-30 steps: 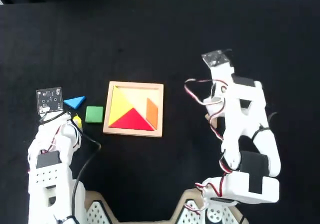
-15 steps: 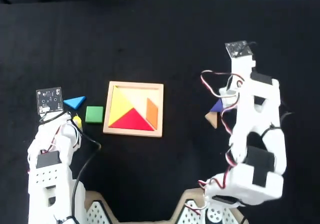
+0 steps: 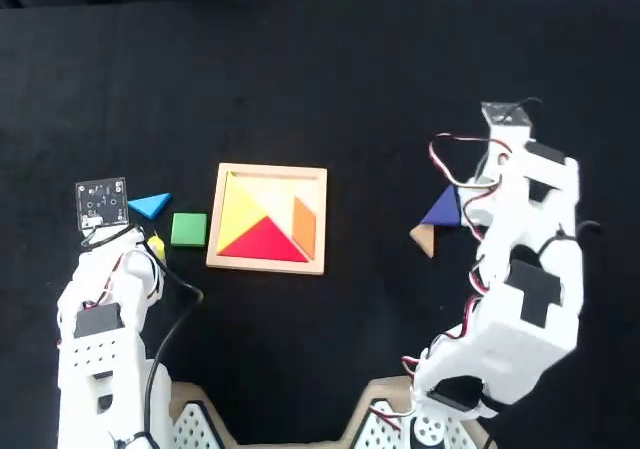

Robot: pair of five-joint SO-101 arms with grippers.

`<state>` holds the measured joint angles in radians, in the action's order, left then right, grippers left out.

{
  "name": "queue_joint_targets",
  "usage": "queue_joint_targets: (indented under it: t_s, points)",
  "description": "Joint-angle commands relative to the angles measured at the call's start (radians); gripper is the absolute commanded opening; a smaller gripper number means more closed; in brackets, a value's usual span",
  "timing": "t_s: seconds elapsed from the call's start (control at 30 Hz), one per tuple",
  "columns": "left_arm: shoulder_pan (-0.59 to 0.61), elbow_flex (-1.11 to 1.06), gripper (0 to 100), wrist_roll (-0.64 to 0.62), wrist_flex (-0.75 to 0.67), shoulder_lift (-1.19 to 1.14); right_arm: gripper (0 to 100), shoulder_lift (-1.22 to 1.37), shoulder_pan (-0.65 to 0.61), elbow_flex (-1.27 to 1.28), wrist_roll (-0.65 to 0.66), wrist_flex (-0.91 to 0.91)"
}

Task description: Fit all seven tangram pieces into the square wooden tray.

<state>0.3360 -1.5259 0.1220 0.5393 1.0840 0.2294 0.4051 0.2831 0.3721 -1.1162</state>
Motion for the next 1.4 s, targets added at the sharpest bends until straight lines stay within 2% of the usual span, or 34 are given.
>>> queue_joint_targets:
  t_s: [0.0,0.17,0.5,1.03,1.23,1.37]
  points:
    - [-0.015,0.012,17,0.005,-0.017,0.014,1.1,-0.087,-0.006,0.012,0.023,-0.031]
    - [-0.015,0.012,17,0.005,-0.017,0.014,1.1,-0.07,-0.11,0.082,0.026,0.038]
    - [-0.013,0.01,17,0.005,-0.017,0.014,1.1,0.15,-0.118,-0.122,-0.021,0.054]
    - [-0.013,0.01,17,0.005,-0.017,0.014,1.1,0.357,-0.124,-0.733,-0.023,-0.298]
    - [-0.013,0.01,17,0.005,-0.017,0.014,2.0,0.358,-0.176,-0.791,-0.15,-0.382]
    - [-0.012,0.012,17,0.005,-0.017,0.014,15.7,0.36,-0.23,-0.785,-0.307,-0.416]
